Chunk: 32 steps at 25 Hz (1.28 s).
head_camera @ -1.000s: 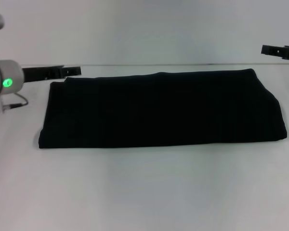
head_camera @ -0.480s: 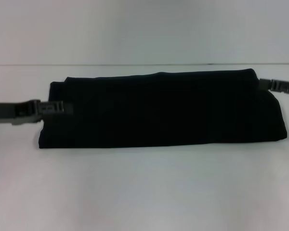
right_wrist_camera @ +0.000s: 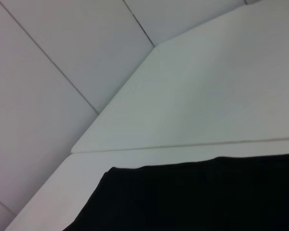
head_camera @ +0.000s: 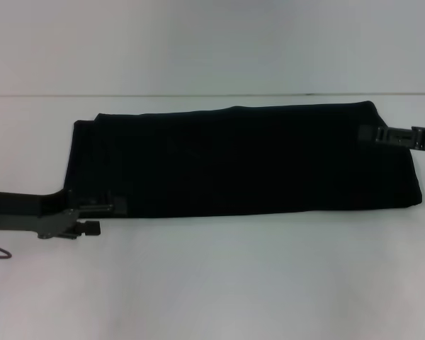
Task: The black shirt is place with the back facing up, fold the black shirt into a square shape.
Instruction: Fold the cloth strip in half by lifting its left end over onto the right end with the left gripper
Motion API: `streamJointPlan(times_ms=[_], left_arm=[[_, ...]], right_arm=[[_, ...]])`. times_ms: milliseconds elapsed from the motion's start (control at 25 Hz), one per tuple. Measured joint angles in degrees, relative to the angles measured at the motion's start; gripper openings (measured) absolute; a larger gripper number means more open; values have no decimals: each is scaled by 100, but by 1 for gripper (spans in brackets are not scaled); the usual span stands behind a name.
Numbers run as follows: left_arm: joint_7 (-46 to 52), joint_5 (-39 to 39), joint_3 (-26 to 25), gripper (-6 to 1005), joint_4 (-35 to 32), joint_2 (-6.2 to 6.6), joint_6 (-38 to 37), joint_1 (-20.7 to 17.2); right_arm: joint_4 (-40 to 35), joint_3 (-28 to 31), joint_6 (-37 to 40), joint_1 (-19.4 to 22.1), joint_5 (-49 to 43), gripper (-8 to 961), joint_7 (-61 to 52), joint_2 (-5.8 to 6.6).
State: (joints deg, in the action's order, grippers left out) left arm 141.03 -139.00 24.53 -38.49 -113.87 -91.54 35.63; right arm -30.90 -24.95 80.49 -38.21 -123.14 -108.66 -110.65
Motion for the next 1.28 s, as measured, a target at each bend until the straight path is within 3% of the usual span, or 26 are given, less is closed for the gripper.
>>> streamJointPlan(times_ms=[400,1000,1280], left_arm=[[1248,-50,-224,936,176,-21,728,-110],[2746,-57,-310,936,455,-24,1268,-155],[2942,-57,-316,936,466,-13,1291,-118]], right_arm=[[0,-22,-373,-189,-1,801,202,-126],[-7,-94,-737,-325,-3,800,267,-133],[-9,-98,-757,-373,9,800,267,-133]])
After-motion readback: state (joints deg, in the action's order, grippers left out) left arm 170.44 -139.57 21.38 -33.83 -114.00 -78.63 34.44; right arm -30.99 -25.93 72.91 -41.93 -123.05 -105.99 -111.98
